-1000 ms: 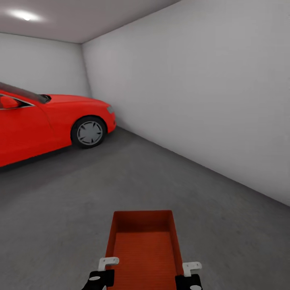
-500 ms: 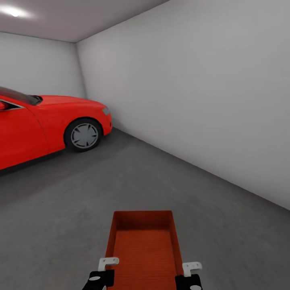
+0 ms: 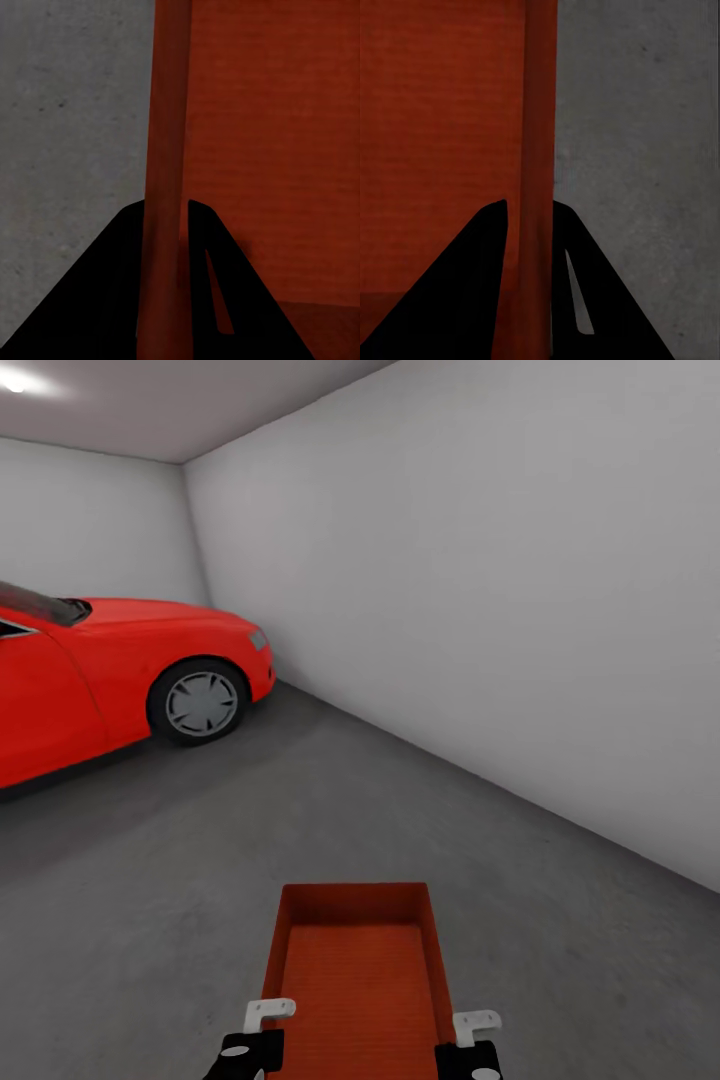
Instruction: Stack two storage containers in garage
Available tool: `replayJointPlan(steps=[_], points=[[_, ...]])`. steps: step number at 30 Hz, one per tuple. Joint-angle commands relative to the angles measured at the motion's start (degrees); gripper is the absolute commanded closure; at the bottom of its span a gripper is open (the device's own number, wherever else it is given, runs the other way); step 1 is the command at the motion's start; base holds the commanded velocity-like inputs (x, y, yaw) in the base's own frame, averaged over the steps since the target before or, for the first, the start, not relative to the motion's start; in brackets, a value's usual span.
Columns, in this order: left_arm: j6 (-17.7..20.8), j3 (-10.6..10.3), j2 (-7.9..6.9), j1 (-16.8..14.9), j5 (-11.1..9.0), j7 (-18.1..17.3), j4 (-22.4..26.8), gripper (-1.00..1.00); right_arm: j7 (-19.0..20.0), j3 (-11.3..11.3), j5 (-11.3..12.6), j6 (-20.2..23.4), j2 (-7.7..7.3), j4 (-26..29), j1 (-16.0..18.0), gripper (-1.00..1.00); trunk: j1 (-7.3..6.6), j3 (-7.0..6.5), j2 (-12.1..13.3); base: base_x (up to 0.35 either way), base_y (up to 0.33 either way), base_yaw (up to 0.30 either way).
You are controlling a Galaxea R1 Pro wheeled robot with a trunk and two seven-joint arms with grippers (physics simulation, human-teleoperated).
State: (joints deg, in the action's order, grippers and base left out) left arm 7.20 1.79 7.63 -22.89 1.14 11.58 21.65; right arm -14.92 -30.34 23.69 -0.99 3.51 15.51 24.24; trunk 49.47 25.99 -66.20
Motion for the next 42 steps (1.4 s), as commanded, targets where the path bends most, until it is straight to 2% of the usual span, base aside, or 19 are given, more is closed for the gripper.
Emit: replayJointPlan(steps=[1,42], points=[[0.27,-5.48,0.46,0.04,-1.05,0.02,-0.38,1.0,-0.43,0.26,-0.49,-0.25,0.0,0.05,0.11,1.0,0.03,0.05,-0.03,0.323,0.0,-0.163],[0.27,-5.48,0.46,0.04,-1.05,0.02,-0.4,1.0,-0.42,0.25,-0.49,-0.24,0.0,0.05,0.11,1.0,0.03,0.05,-0.03,0.323,0.0,-0.24]])
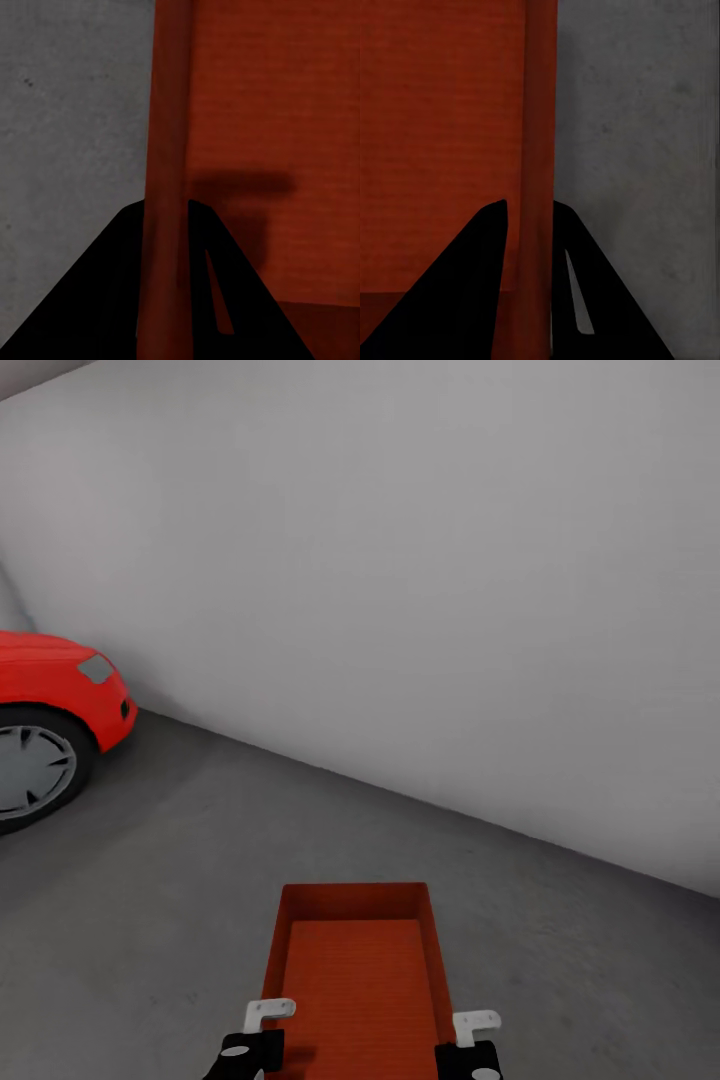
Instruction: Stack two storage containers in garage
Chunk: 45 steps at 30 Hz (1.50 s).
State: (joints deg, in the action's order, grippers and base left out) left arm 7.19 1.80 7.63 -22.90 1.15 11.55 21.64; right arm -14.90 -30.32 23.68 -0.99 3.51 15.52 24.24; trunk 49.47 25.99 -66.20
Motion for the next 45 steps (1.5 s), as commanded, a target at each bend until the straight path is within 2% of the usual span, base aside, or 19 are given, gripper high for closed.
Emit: replayJointPlan(steps=[1,45], points=[[0.28,-5.5,0.46,0.05,-1.06,0.05,-0.38,1.0,-0.45,0.21,-0.48,-0.24,0.0,0.04,0.11,1.0,0.03,0.05,-0.03,0.324,0.0,-0.242],[0.28,-5.5,0.46,0.05,-1.06,0.05,-0.37,1.0,-0.39,0.17,-0.48,-0.24,0.0,0.04,0.11,1.0,0.03,0.05,-0.03,0.323,0.0,-0.242]])
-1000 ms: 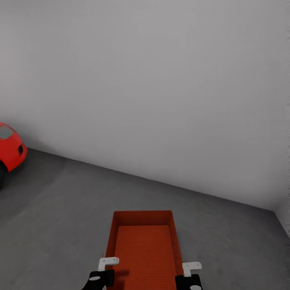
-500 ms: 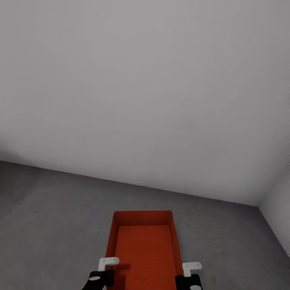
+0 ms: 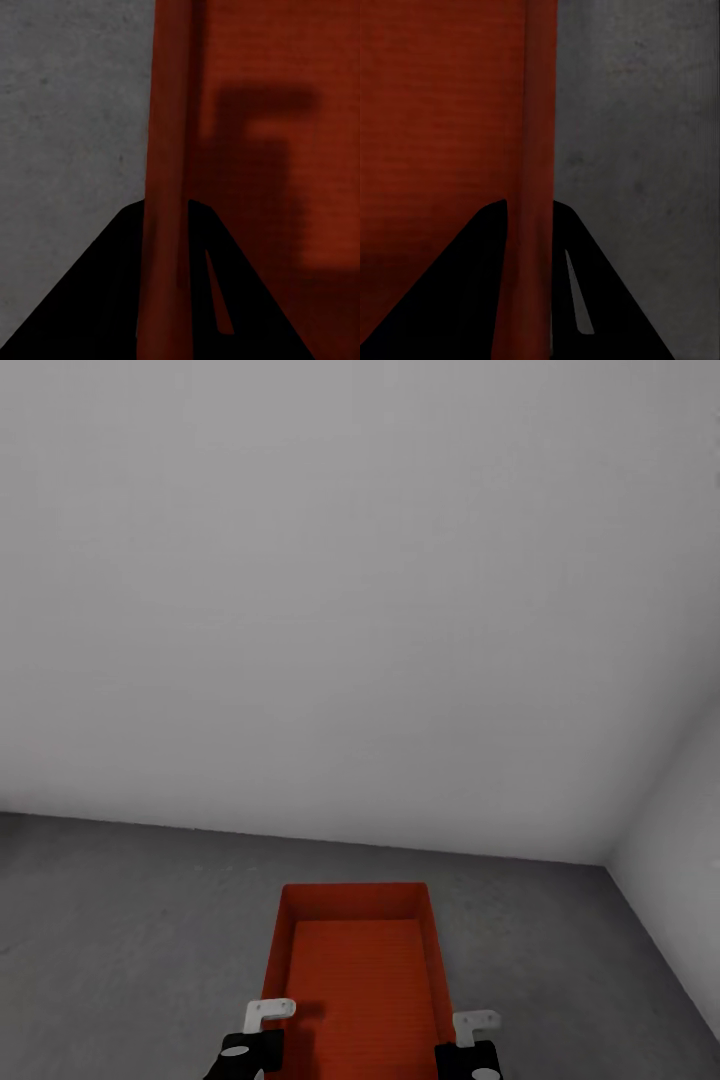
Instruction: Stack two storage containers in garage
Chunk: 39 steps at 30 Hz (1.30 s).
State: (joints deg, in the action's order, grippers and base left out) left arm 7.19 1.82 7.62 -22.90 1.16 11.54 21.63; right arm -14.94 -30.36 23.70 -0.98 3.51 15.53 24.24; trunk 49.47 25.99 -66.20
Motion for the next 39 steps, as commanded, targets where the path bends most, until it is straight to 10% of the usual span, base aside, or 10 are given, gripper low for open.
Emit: replayJointPlan(steps=[1,39], points=[[0.28,-5.51,0.46,0.05,-1.07,0.06,-0.36,1.0,-0.36,0.21,-0.49,-0.25,0.0,0.03,0.11,1.0,0.03,0.05,-0.03,0.323,0.0,-0.242],[0.28,-5.6,0.38,0.05,-1.07,0.15,-0.01,1.0,-0.35,0.21,-0.49,-0.21,0.0,0.03,0.11,1.0,0.03,0.05,-0.03,0.052,0.0,-0.12]])
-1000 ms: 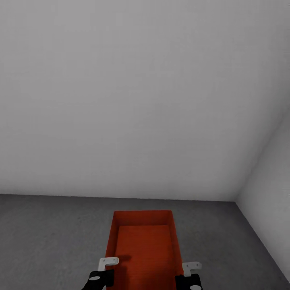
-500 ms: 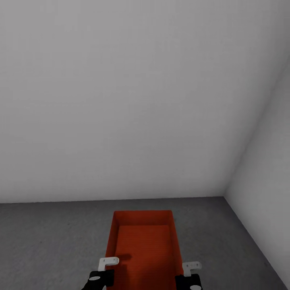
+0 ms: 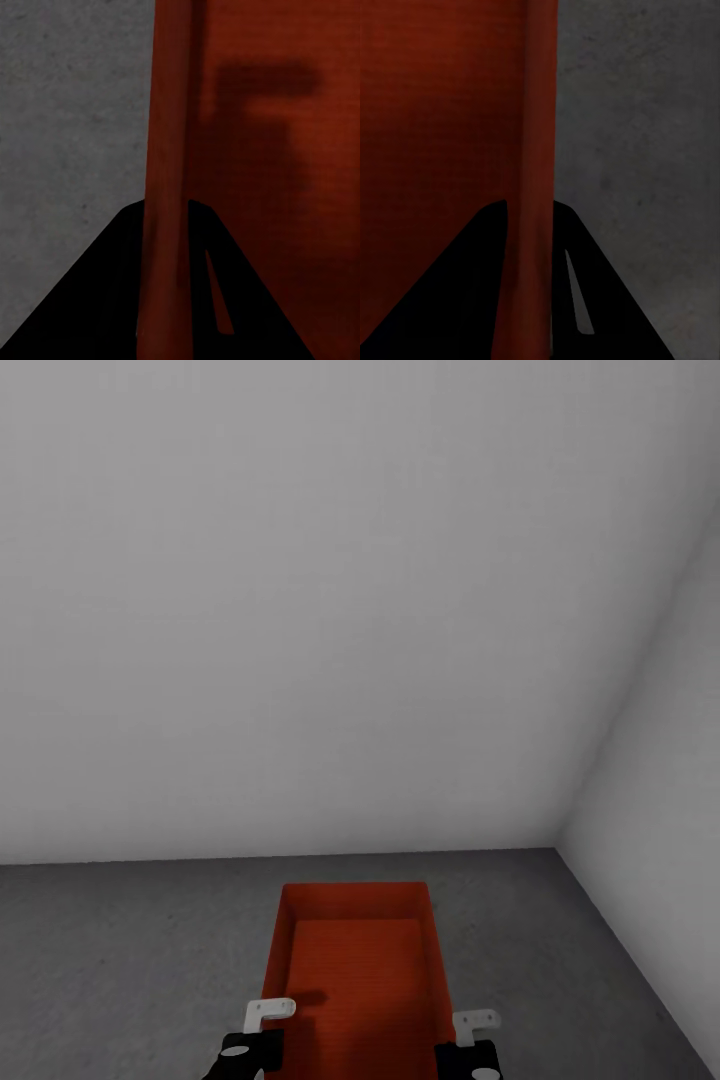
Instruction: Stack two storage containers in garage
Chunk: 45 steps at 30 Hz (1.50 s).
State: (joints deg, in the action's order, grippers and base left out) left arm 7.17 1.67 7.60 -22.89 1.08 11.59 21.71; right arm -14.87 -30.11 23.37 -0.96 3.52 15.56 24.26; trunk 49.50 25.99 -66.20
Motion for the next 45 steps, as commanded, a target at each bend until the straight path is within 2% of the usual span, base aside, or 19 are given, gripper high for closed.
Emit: replayJointPlan(steps=[1,12,45], points=[[0.3,-5.45,0.4,0.04,-0.99,0.1,-0.09,1.0,-0.43,-0.03,-0.17,-0.25,-0.01,-0.01,0.09,1.0,0.0,0.06,-0.03,0.0,0.0,0.035],[0.3,-5.45,0.4,0.04,-0.99,0.1,-0.09,1.0,-0.36,-0.03,-0.16,-0.34,-0.11,-0.01,0.09,1.0,0.0,0.06,-0.03,0.0,0.0,0.157],[0.29,-5.46,0.39,0.04,-1.07,0.02,-0.02,1.0,-0.43,-0.03,-0.17,-0.29,-0.1,-0.01,0.09,1.0,0.0,0.06,-0.03,0.0,0.0,0.002]])
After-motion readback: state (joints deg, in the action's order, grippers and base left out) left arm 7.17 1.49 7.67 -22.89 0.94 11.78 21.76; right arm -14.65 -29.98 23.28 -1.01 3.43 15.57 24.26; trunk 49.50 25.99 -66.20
